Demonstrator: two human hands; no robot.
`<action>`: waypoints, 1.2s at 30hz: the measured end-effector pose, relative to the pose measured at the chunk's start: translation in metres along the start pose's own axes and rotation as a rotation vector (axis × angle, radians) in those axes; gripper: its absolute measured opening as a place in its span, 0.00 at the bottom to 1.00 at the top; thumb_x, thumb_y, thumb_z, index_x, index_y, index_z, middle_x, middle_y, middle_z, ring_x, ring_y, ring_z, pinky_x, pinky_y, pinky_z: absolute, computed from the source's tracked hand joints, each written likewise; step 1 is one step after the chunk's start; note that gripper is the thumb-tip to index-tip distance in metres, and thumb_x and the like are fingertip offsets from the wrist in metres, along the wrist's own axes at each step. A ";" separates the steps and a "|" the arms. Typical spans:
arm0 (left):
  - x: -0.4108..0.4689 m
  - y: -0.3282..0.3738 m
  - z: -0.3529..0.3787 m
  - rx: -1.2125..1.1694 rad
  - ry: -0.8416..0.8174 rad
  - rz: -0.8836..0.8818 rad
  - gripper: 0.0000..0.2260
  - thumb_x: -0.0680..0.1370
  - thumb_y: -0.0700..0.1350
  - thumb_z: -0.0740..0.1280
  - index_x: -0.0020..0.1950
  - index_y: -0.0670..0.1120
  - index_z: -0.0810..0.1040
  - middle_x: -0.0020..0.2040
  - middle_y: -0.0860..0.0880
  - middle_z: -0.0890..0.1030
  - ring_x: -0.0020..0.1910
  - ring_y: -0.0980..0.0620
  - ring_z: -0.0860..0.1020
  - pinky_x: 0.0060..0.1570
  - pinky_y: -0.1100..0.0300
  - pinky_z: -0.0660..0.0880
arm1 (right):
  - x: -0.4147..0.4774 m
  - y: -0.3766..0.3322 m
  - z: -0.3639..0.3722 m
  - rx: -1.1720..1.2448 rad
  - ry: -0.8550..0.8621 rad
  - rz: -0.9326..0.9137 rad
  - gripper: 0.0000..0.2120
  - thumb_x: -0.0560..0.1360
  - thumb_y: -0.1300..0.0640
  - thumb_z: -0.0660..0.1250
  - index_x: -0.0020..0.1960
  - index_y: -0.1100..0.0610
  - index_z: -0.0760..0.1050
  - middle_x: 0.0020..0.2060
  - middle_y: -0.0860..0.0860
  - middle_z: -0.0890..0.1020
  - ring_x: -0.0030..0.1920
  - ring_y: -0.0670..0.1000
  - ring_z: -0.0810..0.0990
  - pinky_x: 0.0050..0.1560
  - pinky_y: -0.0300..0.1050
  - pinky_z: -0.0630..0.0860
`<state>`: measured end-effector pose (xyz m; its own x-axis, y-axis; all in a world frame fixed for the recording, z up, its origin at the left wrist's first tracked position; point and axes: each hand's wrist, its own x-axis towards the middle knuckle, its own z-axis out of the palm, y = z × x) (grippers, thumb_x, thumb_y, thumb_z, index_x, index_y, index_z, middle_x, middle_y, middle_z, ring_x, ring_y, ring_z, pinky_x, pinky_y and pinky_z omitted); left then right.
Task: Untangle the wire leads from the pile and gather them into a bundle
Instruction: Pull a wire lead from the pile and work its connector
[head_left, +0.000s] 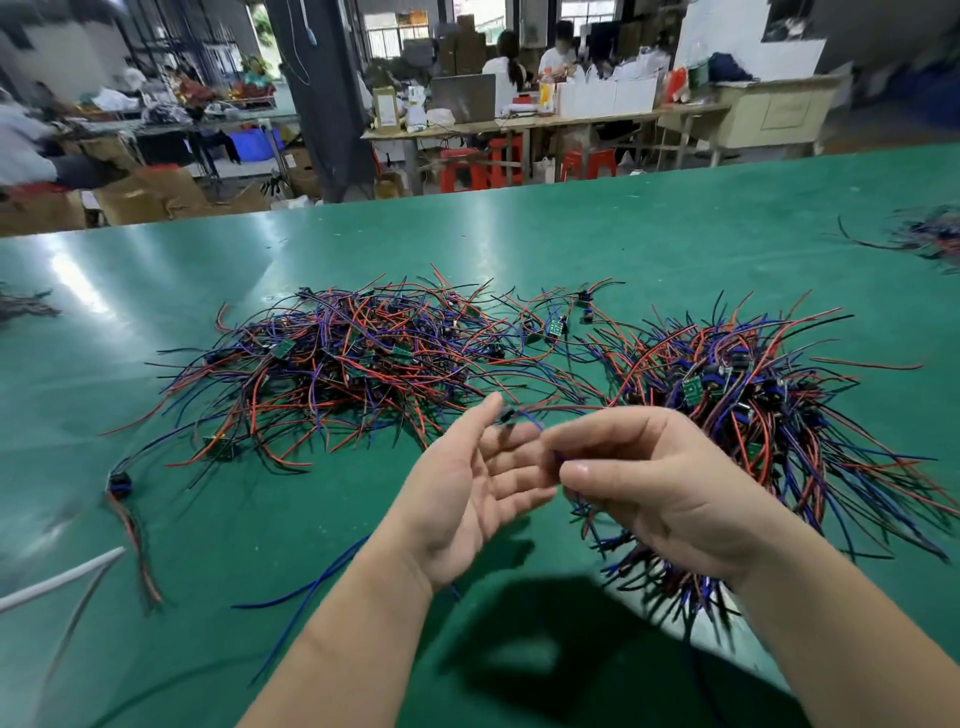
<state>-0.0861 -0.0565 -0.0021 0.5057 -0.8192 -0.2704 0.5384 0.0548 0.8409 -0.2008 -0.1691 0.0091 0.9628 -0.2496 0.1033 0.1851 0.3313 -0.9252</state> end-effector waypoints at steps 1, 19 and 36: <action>0.000 0.001 0.000 -0.053 -0.007 0.042 0.19 0.75 0.55 0.61 0.54 0.41 0.76 0.41 0.45 0.84 0.35 0.53 0.82 0.38 0.60 0.80 | -0.001 0.002 0.002 -0.056 -0.055 0.021 0.13 0.62 0.73 0.72 0.41 0.59 0.85 0.39 0.55 0.85 0.40 0.49 0.84 0.40 0.35 0.78; -0.012 0.006 0.000 -0.053 -0.195 0.345 0.11 0.73 0.43 0.63 0.50 0.42 0.83 0.33 0.51 0.78 0.24 0.58 0.72 0.27 0.65 0.73 | 0.009 -0.010 -0.014 0.103 0.389 0.022 0.12 0.73 0.62 0.61 0.55 0.58 0.77 0.27 0.53 0.74 0.21 0.46 0.69 0.20 0.33 0.63; -0.023 -0.004 0.012 0.329 -0.339 -0.034 0.11 0.74 0.49 0.68 0.39 0.44 0.84 0.30 0.47 0.81 0.25 0.53 0.79 0.26 0.64 0.74 | 0.012 -0.013 -0.022 -0.012 0.529 -0.125 0.08 0.67 0.56 0.70 0.37 0.62 0.80 0.24 0.50 0.73 0.23 0.43 0.68 0.21 0.32 0.63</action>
<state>-0.1081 -0.0449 0.0064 0.2133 -0.9605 -0.1785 0.2811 -0.1146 0.9528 -0.1961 -0.1968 0.0143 0.7029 -0.7111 0.0179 0.2864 0.2599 -0.9222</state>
